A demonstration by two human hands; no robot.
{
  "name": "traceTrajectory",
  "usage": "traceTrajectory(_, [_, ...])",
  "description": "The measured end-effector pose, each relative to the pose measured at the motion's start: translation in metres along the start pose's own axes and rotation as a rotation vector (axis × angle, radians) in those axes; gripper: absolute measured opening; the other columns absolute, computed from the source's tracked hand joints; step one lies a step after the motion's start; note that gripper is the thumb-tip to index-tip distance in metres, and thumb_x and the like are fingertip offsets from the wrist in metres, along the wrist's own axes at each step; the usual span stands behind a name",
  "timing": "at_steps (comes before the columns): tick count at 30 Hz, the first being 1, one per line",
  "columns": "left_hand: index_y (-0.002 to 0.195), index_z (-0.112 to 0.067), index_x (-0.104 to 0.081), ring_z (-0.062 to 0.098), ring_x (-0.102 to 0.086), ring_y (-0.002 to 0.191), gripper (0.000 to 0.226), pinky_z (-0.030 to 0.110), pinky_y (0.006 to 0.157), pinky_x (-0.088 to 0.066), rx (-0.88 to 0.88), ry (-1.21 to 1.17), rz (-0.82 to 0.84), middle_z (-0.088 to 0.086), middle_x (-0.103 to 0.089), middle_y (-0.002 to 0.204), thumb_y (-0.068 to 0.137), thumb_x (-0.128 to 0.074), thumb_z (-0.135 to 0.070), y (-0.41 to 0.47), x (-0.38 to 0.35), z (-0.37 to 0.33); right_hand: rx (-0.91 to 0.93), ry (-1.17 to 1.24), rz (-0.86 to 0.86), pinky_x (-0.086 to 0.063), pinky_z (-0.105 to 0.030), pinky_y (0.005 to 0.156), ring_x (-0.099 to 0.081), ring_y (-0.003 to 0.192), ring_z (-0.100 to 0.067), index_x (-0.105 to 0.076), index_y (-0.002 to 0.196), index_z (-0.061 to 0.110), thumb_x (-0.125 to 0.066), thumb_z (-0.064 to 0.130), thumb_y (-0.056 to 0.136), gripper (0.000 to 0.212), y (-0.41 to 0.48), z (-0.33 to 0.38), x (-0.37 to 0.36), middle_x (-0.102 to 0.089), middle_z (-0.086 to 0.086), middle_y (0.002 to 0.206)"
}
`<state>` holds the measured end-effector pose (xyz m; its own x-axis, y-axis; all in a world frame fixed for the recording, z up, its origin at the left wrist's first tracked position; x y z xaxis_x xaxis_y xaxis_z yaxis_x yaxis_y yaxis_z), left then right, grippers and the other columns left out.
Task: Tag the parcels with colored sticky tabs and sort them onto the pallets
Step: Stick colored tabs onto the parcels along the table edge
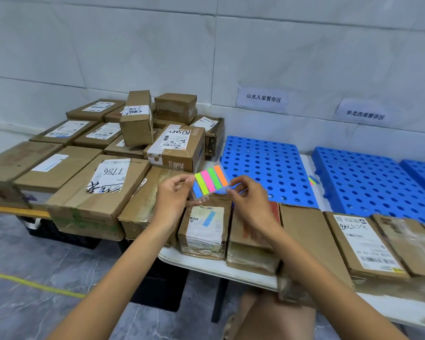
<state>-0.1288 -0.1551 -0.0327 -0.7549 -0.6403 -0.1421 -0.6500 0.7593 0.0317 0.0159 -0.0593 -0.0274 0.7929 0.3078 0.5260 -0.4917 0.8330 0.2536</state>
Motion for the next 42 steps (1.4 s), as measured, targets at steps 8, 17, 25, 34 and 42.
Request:
traceTrajectory(8, [0.112, -0.005, -0.063, 0.014, -0.066, 0.051, 0.023, 0.024, 0.052, -0.057, 0.059, 0.132, 0.34, 0.004, -0.067, 0.067, 0.095, -0.05, -0.014, -0.008, -0.053, 0.003, 0.576, -0.567, -0.168, -0.036, -0.043, 0.097, -0.042, 0.114, -0.021, -0.063, 0.115, 0.025, -0.046, 0.039, 0.088, 0.036, -0.004, -0.004, 0.041, -0.058, -0.004, 0.116])
traceTrajectory(17, [0.116, -0.014, -0.059, 0.035, -0.065, 0.063, 0.024, 0.024, 0.055, -0.055, 0.08, 0.174, 0.408, 0.031, -0.052, 0.07, 0.092, -0.055, -0.018, -0.007, -0.086, 0.014, 0.615, -0.7, -0.16, -0.029, -0.059, 0.106, -0.048, 0.118, -0.025, -0.068, 0.106, 0.024, -0.045, 0.036, 0.089, 0.031, -0.015, -0.034, 0.053, -0.063, 0.001, 0.116])
traceTrajectory(25, [0.103, -0.009, -0.066, 0.013, -0.063, 0.063, 0.017, 0.033, 0.061, -0.06, 0.104, 0.096, 0.427, 0.014, -0.057, 0.063, 0.091, -0.058, -0.018, -0.003, -0.093, 0.02, 0.461, -0.37, -0.177, -0.044, -0.042, 0.082, -0.053, 0.095, -0.021, -0.065, 0.082, 0.017, -0.066, 0.03, 0.079, 0.013, -0.009, -0.03, 0.06, -0.058, 0.0, 0.091])
traceTrajectory(34, [0.088, -0.009, -0.068, 0.016, -0.064, 0.063, 0.006, 0.029, 0.054, -0.055, 0.092, 0.129, 0.245, 0.004, -0.071, 0.068, 0.087, -0.064, -0.013, 0.011, -0.091, 0.026, 0.416, -0.348, -0.03, -0.041, -0.035, 0.083, -0.044, 0.094, -0.011, -0.067, 0.077, 0.02, -0.077, 0.025, 0.071, 0.013, -0.01, -0.027, 0.061, -0.054, 0.006, 0.091])
traceTrajectory(42, [0.084, -0.019, -0.064, 0.006, -0.069, 0.065, 0.01, 0.018, 0.045, -0.05, -0.064, 0.152, 0.063, -0.004, -0.072, 0.073, 0.09, -0.06, -0.013, 0.018, -0.061, 0.016, 0.116, -0.35, 0.339, -0.038, -0.014, 0.074, -0.053, 0.088, -0.014, -0.065, 0.082, 0.016, -0.069, 0.02, 0.083, 0.006, -0.009, -0.033, 0.085, -0.059, -0.001, 0.09])
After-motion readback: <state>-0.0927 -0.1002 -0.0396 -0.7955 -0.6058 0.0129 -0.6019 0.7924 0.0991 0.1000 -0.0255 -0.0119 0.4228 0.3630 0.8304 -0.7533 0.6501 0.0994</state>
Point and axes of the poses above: each hand's wrist, its own y-axis towards the middle knuckle, its own x-axis out of the back of the hand, z = x × y, the point moved 3 cm from there along y, towards the middle knuckle
